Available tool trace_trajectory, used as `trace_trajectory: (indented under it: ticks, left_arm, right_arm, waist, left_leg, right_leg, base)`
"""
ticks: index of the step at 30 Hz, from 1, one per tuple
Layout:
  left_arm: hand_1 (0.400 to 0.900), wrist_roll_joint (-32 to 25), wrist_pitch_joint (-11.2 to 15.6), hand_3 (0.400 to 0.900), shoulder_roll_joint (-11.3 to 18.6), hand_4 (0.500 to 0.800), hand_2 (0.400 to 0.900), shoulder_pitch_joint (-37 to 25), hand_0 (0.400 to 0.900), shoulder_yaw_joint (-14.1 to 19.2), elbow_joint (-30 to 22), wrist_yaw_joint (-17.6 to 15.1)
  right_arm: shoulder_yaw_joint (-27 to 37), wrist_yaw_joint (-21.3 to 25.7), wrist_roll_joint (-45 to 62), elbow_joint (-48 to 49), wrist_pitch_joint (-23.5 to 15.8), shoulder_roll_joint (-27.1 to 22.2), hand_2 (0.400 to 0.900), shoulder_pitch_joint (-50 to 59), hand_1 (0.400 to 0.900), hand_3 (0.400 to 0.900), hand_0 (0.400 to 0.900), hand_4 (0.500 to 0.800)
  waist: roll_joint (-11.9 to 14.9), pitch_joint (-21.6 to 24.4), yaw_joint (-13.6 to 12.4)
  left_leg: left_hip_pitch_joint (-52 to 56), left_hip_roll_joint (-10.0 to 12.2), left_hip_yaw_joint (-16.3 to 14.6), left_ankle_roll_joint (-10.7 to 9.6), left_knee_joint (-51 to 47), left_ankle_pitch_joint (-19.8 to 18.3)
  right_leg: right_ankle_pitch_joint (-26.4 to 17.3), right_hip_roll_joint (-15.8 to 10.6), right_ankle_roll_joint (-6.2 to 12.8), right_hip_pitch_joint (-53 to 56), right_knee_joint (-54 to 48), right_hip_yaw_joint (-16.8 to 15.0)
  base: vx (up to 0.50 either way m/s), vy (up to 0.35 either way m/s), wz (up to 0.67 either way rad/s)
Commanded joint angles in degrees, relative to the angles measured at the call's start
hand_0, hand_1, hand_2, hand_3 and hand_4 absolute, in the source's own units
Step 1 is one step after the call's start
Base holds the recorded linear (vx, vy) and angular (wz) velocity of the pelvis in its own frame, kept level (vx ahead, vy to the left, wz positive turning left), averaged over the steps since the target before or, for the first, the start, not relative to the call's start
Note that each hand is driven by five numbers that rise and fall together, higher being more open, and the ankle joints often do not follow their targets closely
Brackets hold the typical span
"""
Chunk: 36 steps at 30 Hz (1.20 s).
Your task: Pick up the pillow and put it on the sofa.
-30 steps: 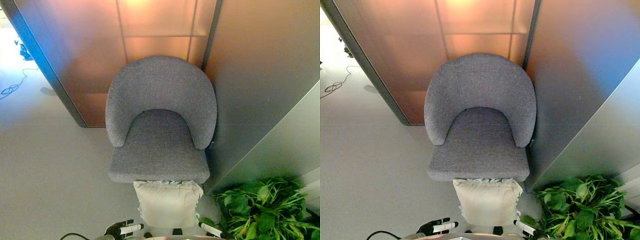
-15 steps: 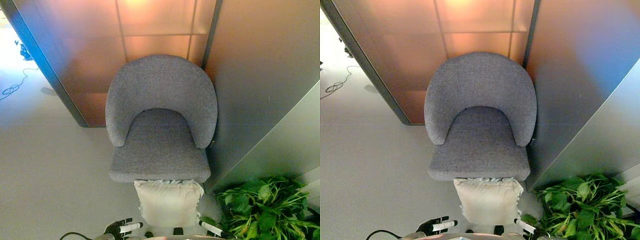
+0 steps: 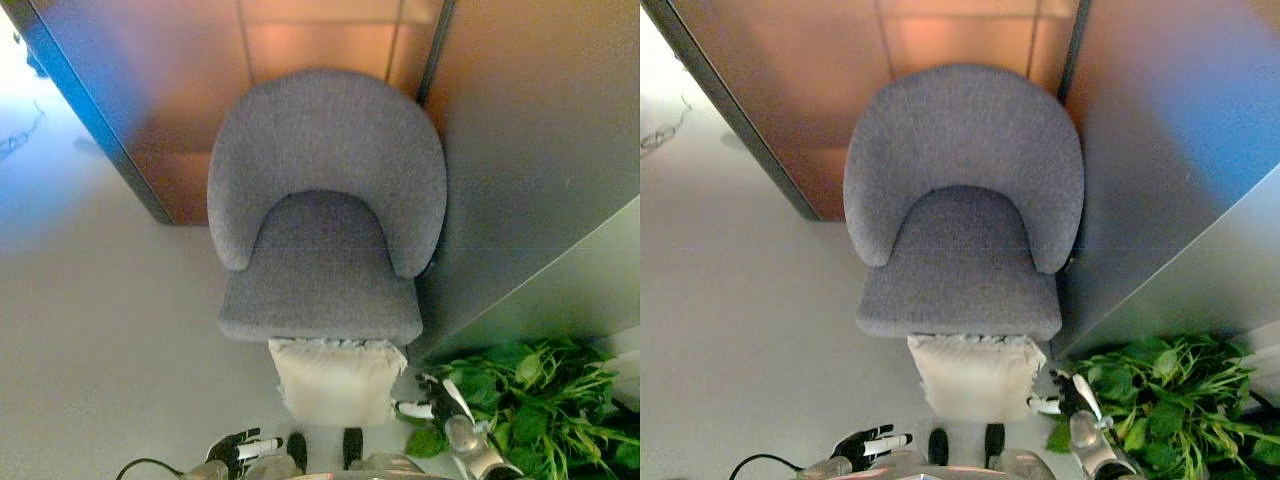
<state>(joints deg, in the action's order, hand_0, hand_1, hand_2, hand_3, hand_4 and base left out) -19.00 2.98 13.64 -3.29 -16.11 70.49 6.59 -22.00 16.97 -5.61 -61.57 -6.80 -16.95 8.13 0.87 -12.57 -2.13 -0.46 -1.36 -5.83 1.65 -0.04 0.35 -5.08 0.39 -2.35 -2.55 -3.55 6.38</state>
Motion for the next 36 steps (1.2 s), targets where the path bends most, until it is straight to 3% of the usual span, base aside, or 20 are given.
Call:
trace_trajectory:
  ticks: [1, 6, 13, 23, 25, 27, 36]
  left_arm:
    - [0.9, -4.46, 3.49, 0.9, 2.02, 0.8, 0.9, -5.17, 0.9, -0.8, 0.05, -1.3]
    - [0.9, -8.3, 5.96, 0.9, 4.03, 0.8, 0.9, -6.98, 0.9, -1.8, -3.08, 0.06]
    - [0.9, -14.21, 8.59, 0.9, 5.63, 0.8, 0.9, -7.72, 0.9, -3.09, -10.9, 1.68]
    - [0.9, -21.32, 12.51, 0.9, 6.0, 0.8, 0.9, -5.46, 0.9, -5.38, -25.25, 1.12]
    - [0.9, -23.38, 13.01, 0.9, 6.32, 0.8, 0.9, -4.65, 0.9, -5.53, -27.4, 2.16]
    - [0.9, -24.83, 13.36, 0.9, 6.77, 0.8, 0.9, -3.61, 0.9, -5.6, -29.3, 2.92]
    - [0.9, -25.45, 15.31, 0.9, 7.95, 0.8, 0.9, -2.61, 0.9, -6.12, -31.1, 2.66]
  right_arm:
    - [-2.04, 8.61, -4.26, 6.93, -0.88, -4.33, 0.9, 8.52, 0.9, 0.9, 0.9, 0.8]
    - [-2.93, 11.84, -3.79, 13.84, 2.96, -8.03, 0.9, 14.85, 0.9, 0.9, 0.9, 0.8]
    - [-1.83, 12.57, -0.43, 21.74, 5.03, -13.64, 0.9, 20.42, 0.9, 0.9, 0.9, 0.8]
    - [-1.41, 12.85, 1.33, 27.66, 4.53, -19.63, 0.9, 25.86, 0.9, 0.9, 0.9, 0.8]
    - [-1.78, 12.69, 1.11, 27.98, 4.38, -20.15, 0.9, 26.89, 0.9, 0.9, 0.9, 0.8]
    - [-2.51, 11.92, 0.97, 27.88, 4.22, -20.99, 0.9, 28.1, 0.9, 0.9, 0.9, 0.8]
    - [-5.93, 10.57, 0.26, 23.81, 4.91, -22.25, 0.9, 35.15, 0.9, 0.9, 0.9, 0.8]
  waist:
    - [1.24, -6.64, -0.57]
    - [0.31, -12.85, -0.64]
    - [-0.99, -17.22, -0.57]
    - [-4.5, -17.22, -0.68]
    - [-5.25, -17.22, -0.9]
    - [-6.04, -17.22, -1.11]
    - [-8.69, -17.22, -2.13]
  left_leg:
    - [-8.01, -2.05, 3.06, 0.44, 6.64, -1.86]
    - [-19.54, -2.29, 3.04, 0.62, 14.72, -1.94]
    - [-31.99, -3.05, 3.55, 0.57, 21.14, -2.2]
    - [-53.05, -2.94, 4.44, 0.8, 32.09, -2.78]
    - [-57.09, -2.92, 4.54, 0.8, 34.17, -2.47]
    - [-60.42, -3.03, 4.74, 0.46, 37.52, -4.46]
    - [-72.61, -3.86, 3.53, 0.47, 47.77, -5.97]
  right_leg:
    - [4.52, -3.73, 5.08, -4.72, 8.92, 0.41]
    - [5.35, -4.24, 4.6, -17.14, 18.28, 1.08]
    - [6.11, -4.17, 4.01, -29.74, 25.3, 1.28]
    - [5.75, -5.41, 2.66, -51.34, 35.7, -0.45]
    - [5.86, -5.27, 2.26, -55.13, 38.68, -1.08]
    - [8.04, -5.02, 2.24, -58.35, 42.73, -1.94]
    - [11.14, -5.31, 0.95, -70.61, 55.68, -3.21]
  base:
    - [-0.2, -0.04, 0.14]
    - [-0.14, -0.013, 0.14]
    - [-0.09, -0.003, 0.16]
    - [-0.03, 0.027, 0.13]
    - [0.06, 0.034, 0.05]
    - [0.1, 0.055, 0.06]
    - [-0.02, 0.041, 0.14]
